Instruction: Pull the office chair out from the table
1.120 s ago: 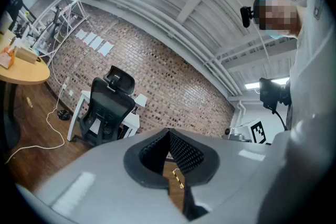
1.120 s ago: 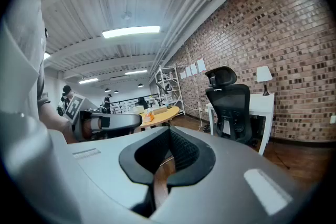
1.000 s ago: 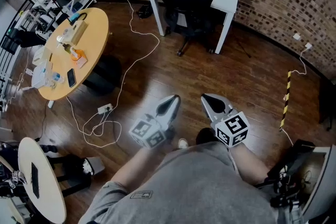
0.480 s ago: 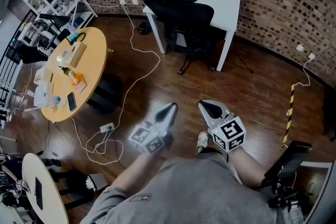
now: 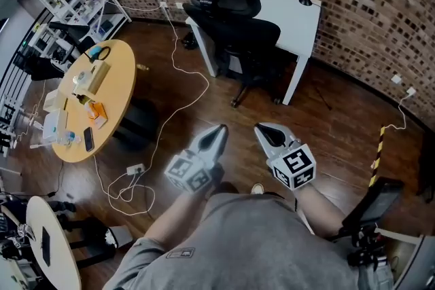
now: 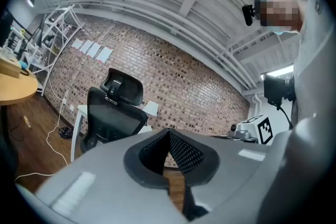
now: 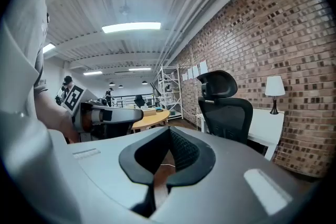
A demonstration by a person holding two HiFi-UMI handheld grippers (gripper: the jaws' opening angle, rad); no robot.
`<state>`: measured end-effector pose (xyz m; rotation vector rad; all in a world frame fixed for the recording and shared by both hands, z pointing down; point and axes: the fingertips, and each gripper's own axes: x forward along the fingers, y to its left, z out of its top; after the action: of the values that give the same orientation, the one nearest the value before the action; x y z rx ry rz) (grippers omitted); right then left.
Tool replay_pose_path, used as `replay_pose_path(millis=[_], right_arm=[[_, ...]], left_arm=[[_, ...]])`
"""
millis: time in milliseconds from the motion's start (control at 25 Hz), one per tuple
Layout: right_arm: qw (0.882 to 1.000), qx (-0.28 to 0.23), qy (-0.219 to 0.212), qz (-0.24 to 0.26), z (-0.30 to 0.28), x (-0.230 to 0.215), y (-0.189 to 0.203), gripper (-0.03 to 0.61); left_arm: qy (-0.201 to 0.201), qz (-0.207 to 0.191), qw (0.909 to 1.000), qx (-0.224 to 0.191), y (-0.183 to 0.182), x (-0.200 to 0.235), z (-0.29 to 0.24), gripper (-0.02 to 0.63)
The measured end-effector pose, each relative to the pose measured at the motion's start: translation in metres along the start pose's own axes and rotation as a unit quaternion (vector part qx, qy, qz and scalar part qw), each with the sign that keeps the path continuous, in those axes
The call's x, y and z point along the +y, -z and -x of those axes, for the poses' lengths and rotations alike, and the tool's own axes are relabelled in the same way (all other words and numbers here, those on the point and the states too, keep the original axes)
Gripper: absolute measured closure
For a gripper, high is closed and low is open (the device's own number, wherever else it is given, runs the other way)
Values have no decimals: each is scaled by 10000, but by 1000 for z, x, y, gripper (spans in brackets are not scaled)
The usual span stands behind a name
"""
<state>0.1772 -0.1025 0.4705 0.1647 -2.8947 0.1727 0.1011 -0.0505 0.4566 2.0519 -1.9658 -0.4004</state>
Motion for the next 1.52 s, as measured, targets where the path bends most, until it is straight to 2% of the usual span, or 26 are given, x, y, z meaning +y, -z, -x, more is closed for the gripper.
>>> replay_pose_path(millis=[360, 680, 960, 1240, 1520], right_arm=[[9998, 117, 92, -95, -61, -37, -8, 568], [9971, 234, 699, -197, -135, -65, -29, 568], [9919, 233, 1225, -228, -206, -70, -54, 568], [9875, 329, 1530, -210, -247, -84, -62, 568], [9828, 252, 1822, -160, -272, -141, -76, 568]], left_arm=[[41, 69, 9999, 75, -13, 60, -43, 612], [575, 170, 9978, 267, -47, 138, -87, 612], [944, 117, 9946, 422, -85, 213, -99, 612], [1063, 126, 9931, 487, -101, 270, -116, 612], [1106, 91, 9925, 512, -118, 309, -172, 612]])
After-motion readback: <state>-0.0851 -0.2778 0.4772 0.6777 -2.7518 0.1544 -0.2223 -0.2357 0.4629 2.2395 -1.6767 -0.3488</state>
